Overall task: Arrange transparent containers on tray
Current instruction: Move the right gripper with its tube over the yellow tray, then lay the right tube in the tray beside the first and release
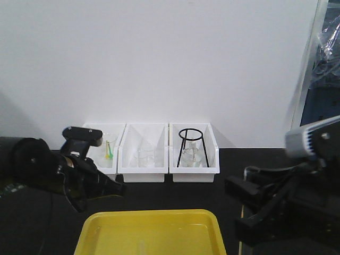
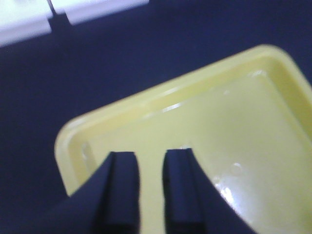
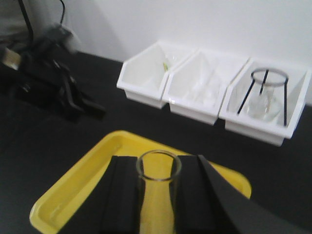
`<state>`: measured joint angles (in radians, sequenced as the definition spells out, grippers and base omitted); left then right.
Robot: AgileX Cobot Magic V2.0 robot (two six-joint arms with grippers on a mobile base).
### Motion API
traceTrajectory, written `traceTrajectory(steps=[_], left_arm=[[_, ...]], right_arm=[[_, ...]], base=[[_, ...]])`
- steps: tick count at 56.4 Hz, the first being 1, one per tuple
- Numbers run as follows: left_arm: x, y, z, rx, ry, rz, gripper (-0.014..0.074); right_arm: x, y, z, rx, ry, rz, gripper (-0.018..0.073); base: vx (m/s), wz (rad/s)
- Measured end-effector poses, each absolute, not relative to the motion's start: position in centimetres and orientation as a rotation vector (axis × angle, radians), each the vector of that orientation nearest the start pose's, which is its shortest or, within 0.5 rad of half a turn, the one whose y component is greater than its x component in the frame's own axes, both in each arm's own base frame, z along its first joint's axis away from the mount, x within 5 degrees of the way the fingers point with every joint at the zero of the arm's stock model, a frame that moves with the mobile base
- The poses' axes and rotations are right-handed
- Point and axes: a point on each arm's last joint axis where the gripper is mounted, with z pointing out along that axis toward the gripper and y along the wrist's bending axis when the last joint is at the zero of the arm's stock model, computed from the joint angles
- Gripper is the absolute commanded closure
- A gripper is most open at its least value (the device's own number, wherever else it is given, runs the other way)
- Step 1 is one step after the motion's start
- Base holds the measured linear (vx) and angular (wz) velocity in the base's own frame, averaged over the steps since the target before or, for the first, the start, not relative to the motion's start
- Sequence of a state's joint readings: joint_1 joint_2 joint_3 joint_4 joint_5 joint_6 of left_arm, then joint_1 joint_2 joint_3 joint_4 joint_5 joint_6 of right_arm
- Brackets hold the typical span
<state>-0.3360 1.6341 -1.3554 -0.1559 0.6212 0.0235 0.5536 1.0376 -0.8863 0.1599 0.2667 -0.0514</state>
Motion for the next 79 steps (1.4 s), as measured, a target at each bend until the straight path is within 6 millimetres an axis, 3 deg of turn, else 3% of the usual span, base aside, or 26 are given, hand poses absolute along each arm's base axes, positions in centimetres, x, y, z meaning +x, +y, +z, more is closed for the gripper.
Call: traceTrajectory(steps=[4, 11, 21, 36, 49, 79], left_arm=[[33.5, -12.5, 33.2, 0.329, 2.313, -0.305, 0.0598], [31.6, -11.6, 36.4, 0.339, 2.217, -0.286, 0.0605], [29.9, -10.9, 38.8, 0.346, 2.142, -0.266, 0.0604], [29.5, -10.7, 39.0, 0.352, 2.149, -0.259, 0.0604], [29.5, -10.7, 38.9, 0.355, 2.163, -0.258, 0.0604], [29.4, -10.7, 38.8, 0.355, 2.170, -0.260, 0.0603]], right_arm=[[20.5, 13.1, 34.5, -0.412, 1.976, 0.510, 0.0568], [23.0, 14.8, 31.7, -0.359, 2.152, 0.522, 0.0568], [26.6, 17.2, 31.2, -0.328, 2.262, 0.528, 0.0568], [31.2, 20.0, 29.2, -0.308, 2.408, 0.497, 0.0568], [34.0, 21.0, 26.9, -0.230, 2.499, 0.385, 0.0568], [37.7, 22.0, 23.5, -0.241, 2.650, 0.137, 0.0568]], base=[[0.00, 0.00], [0.00, 0.00], [0.00, 0.00], [0.00, 0.00], [0.00, 0.00], [0.00, 0.00]])
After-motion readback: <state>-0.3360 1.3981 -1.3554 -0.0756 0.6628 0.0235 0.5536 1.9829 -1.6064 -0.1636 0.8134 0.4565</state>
